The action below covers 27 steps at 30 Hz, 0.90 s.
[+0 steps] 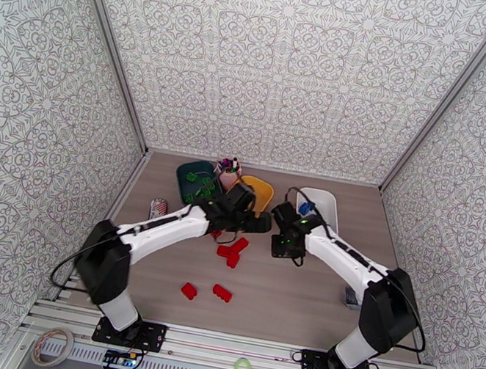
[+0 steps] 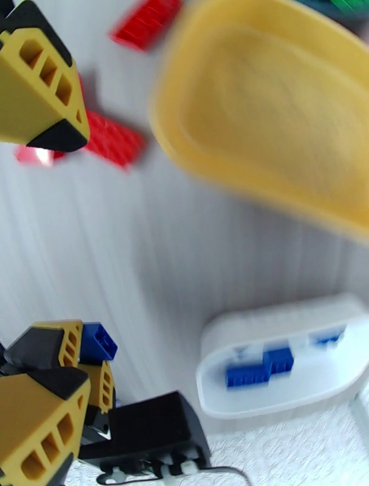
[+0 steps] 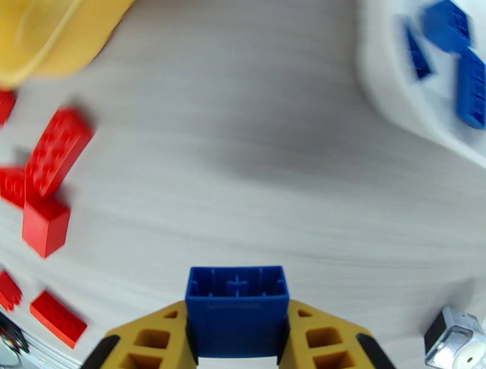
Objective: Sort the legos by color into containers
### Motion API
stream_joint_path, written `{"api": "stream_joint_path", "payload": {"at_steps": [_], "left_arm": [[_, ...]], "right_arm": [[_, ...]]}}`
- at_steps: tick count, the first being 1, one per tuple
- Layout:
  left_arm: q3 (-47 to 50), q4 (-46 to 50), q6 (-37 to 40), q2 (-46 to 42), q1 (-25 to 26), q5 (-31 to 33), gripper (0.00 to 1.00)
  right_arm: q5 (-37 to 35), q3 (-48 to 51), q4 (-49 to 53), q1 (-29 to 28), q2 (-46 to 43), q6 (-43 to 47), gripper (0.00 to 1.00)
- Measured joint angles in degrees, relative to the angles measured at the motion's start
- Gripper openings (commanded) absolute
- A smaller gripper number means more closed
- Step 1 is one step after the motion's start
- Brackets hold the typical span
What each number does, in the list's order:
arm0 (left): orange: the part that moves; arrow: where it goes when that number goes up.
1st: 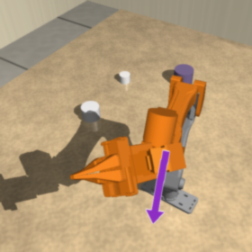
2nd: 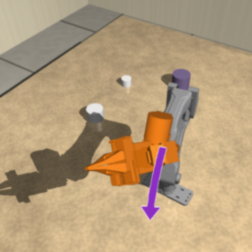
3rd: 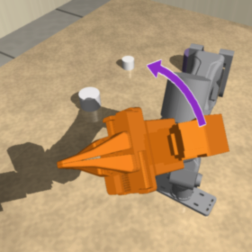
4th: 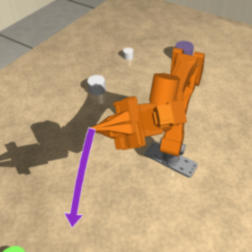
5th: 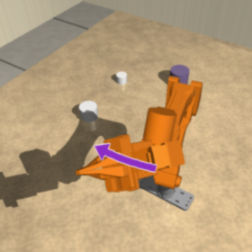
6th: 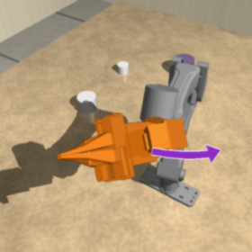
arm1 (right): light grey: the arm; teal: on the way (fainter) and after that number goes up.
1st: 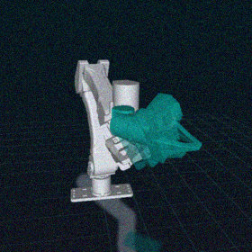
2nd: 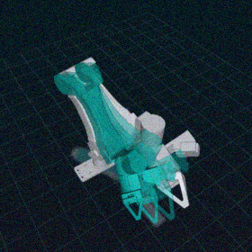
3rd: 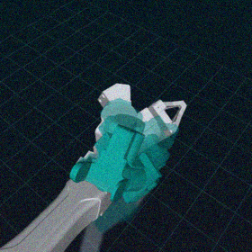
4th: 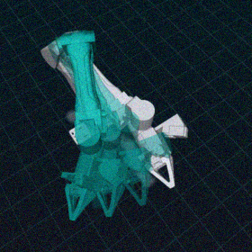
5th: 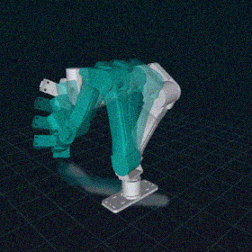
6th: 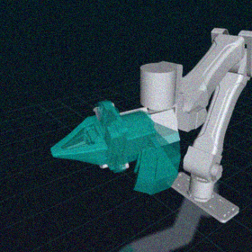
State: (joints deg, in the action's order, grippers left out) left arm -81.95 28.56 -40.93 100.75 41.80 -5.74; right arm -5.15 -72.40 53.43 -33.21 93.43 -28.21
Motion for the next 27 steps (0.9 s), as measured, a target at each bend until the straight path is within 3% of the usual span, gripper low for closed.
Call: {"api": "stream_joint_path", "payload": {"at_steps": [10, 20, 27], "left_arm": [[-28.7, 4.9, 7.0, 18.7, 0.9, -8.5, 0.99], [-55.8, 13.4, 9.7, 33.2, -1.2, -12.3, 0.99], [-58.5, 16.7, 9.7, 35.5, -5.3, -12.2, 0.99]], "right_arm": [[4.0, -4.3, 3.2, 15.3, -1.9, -0.3, 0.32], [7.6, -19.5, 6.9, 25.7, 8.3, 0.4, 0.31], [7.8, -29.0, 10.4, 27.1, 16.3, 1.2, 0.32]]}}
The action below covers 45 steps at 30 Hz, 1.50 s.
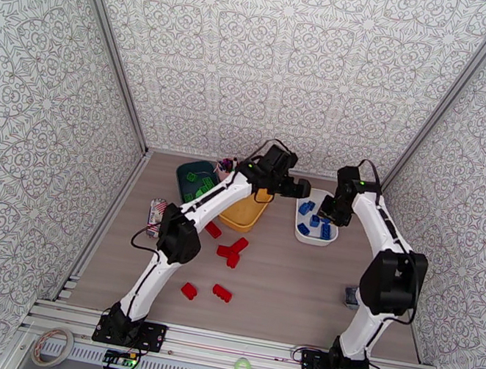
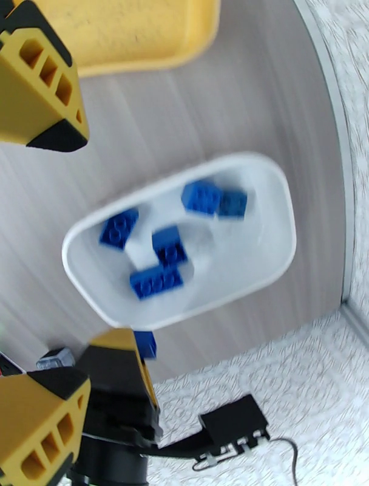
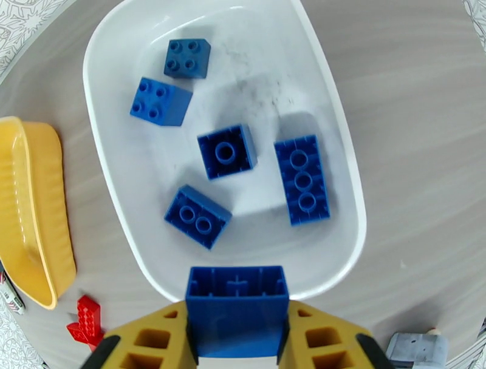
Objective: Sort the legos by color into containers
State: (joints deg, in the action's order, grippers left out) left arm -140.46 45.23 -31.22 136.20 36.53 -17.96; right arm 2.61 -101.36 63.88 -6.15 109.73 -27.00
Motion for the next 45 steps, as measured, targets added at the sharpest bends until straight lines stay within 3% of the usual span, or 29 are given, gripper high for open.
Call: {"api": "stream_joint_path", "payload": {"at_steps": [10, 18, 26, 36, 45], "left_arm": [[22.5, -2.6, 0.3, -12.0, -1.5, 2.8, 0.99], [39.0, -6.6, -0.2, -27.1, -2.7, 7.2, 0.99], [54.1, -6.4, -1.9, -40.1, -2.8, 13.4, 0.99], [70.3, -0.6, -7.7, -52.6, -2.8, 19.8, 0.97], [84.0, 8.2, -18.7, -61.7, -1.6, 22.3, 0.84]], "right_arm": [[1.7, -12.6, 3.9, 0.1, 11.0, 1.0, 0.38], [4.7, -20.1, 5.9, 0.1, 17.5, 2.6, 0.55], [6.4, -21.4, 6.9, 0.1, 18.2, 3.1, 0.55], [6.9, -8.4, 4.5, -3.7, 5.3, 4.2, 0.57], [5.9, 12.3, -1.1, -19.8, -8.8, 2.7, 0.59]]}}
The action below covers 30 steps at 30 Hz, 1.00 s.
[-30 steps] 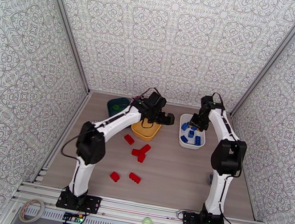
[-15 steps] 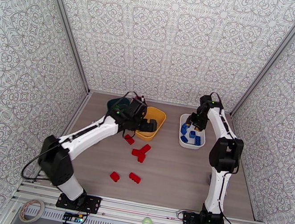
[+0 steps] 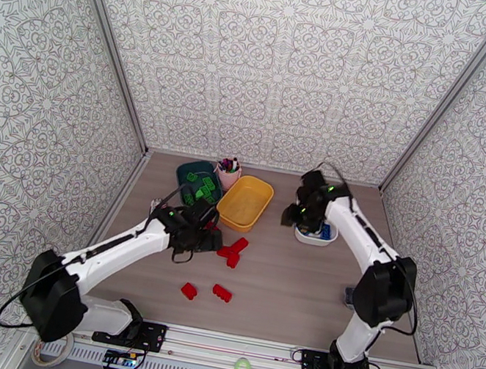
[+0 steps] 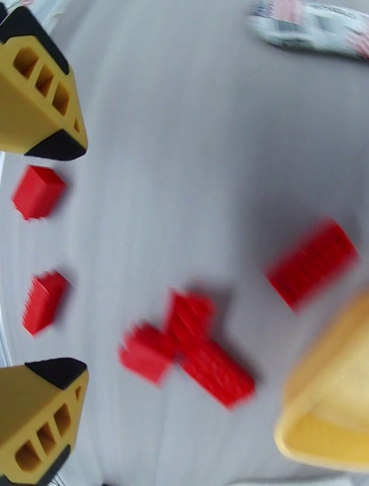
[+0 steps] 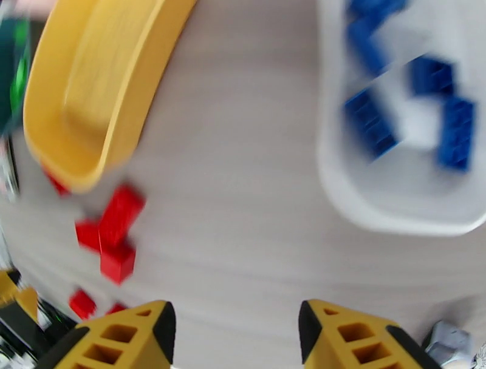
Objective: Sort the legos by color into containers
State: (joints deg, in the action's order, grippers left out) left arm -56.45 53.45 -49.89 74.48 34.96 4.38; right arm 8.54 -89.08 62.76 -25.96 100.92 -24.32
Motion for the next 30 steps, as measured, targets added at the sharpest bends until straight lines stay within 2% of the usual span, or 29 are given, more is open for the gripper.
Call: {"api": "stream_joint_path", "payload": {"at_steps": [5, 11, 13, 19, 30], "left_arm": [[9.2, 1.4, -8.5, -6.4, 3.0, -1.8, 0.76], [20.8, 1.2, -19.7, -12.9, 7.0, -5.7, 0.76], [22.9, 0.7, -22.4, -13.4, 7.3, -6.6, 0.80], [23.9, -3.2, -28.0, -12.4, 7.8, -7.8, 0.81], [23.1, -10.8, -29.7, -4.6, 7.4, -8.2, 0.77]], "right_arm": [[-1.7, 9.1, -2.6, -8.0, -3.3, -3.0, 0.59], [-3.8, 14.7, -5.0, -14.4, -6.4, -6.9, 0.59], [-4.2, 16.1, -5.6, -15.3, -7.5, -8.0, 0.59], [-5.7, 18.8, -6.2, -16.1, -11.0, -10.4, 0.59], [-7.1, 19.5, -6.1, -16.1, -13.6, -11.5, 0.59]]}}
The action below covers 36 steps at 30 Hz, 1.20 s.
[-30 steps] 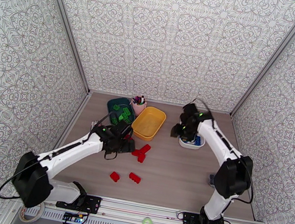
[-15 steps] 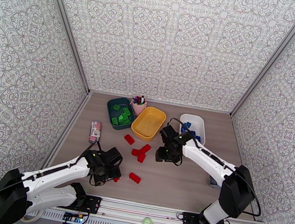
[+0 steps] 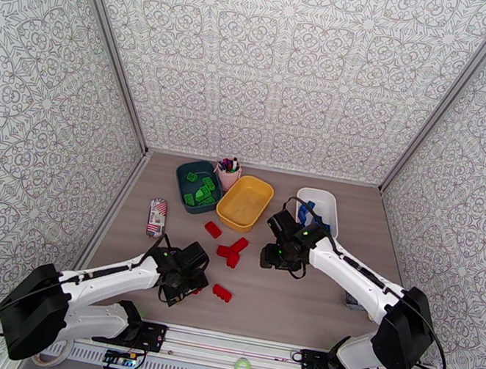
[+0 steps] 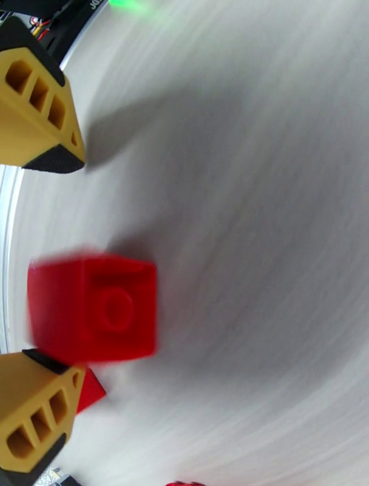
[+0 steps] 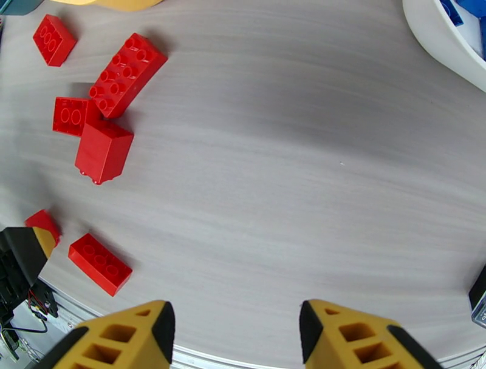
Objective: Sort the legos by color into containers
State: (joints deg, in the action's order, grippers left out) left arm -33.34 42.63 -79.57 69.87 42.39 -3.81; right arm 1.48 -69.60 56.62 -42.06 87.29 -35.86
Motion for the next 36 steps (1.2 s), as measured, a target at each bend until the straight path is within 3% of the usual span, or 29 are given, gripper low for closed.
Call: {"api": "stream_joint_path", "payload": {"at_steps": [16, 22, 29, 36], "left_arm": [[-4.5, -2.3, 4.6, 3.7, -3.2, -1.1, 0.33], [-7.5, -1.9, 9.2, 2.3, -6.8, -2.2, 0.30], [-19.3, -1.7, 17.0, 3.6, -13.7, -5.0, 0.29], [-35.5, -3.0, 24.4, 16.6, -20.1, -10.9, 0.28]], "right_arm": [[0.4, -0.1, -0.1, 0.0, 0.2, 0.3, 0.59], [5.4, -1.5, -2.7, 0.0, 2.8, 1.4, 0.60], [13.7, -7.6, -7.3, 0.0, 8.9, 1.8, 0.59], [18.4, -17.4, -8.9, 2.0, 15.2, 1.5, 0.59]]}}
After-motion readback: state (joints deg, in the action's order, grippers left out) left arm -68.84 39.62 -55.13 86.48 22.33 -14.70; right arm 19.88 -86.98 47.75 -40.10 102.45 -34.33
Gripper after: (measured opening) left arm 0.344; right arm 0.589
